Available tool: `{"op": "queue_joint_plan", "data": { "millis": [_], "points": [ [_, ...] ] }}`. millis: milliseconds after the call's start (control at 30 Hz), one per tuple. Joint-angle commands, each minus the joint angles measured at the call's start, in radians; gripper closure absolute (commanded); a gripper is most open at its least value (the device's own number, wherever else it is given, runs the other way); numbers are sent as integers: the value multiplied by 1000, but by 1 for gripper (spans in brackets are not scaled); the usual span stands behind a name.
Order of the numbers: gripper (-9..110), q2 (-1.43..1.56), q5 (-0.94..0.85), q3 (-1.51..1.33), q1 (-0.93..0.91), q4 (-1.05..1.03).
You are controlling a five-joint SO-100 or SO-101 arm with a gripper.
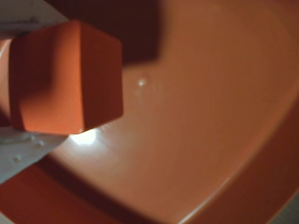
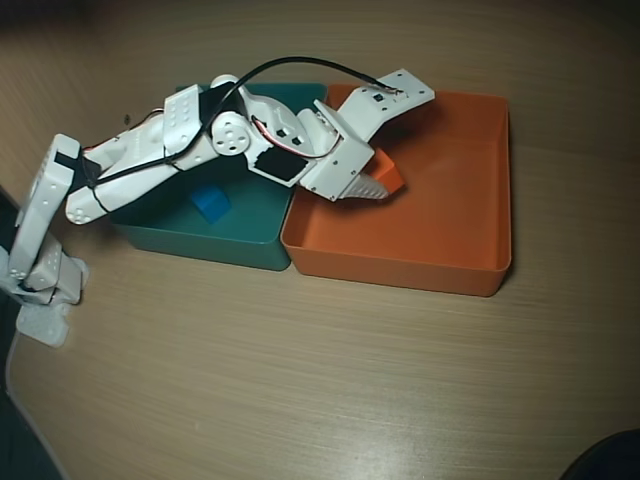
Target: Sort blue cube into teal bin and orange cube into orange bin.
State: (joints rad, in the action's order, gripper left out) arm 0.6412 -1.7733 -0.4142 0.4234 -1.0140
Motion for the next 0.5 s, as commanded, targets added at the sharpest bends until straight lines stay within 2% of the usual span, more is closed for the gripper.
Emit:
{"op": "queue_joint_plan", "data": {
  "millis": [0, 200, 467],
  "points": [
    [85, 48, 43, 86, 5, 15],
    [69, 48, 48, 86, 3, 15],
    [67, 48, 49, 86, 3, 15]
  ]
}}
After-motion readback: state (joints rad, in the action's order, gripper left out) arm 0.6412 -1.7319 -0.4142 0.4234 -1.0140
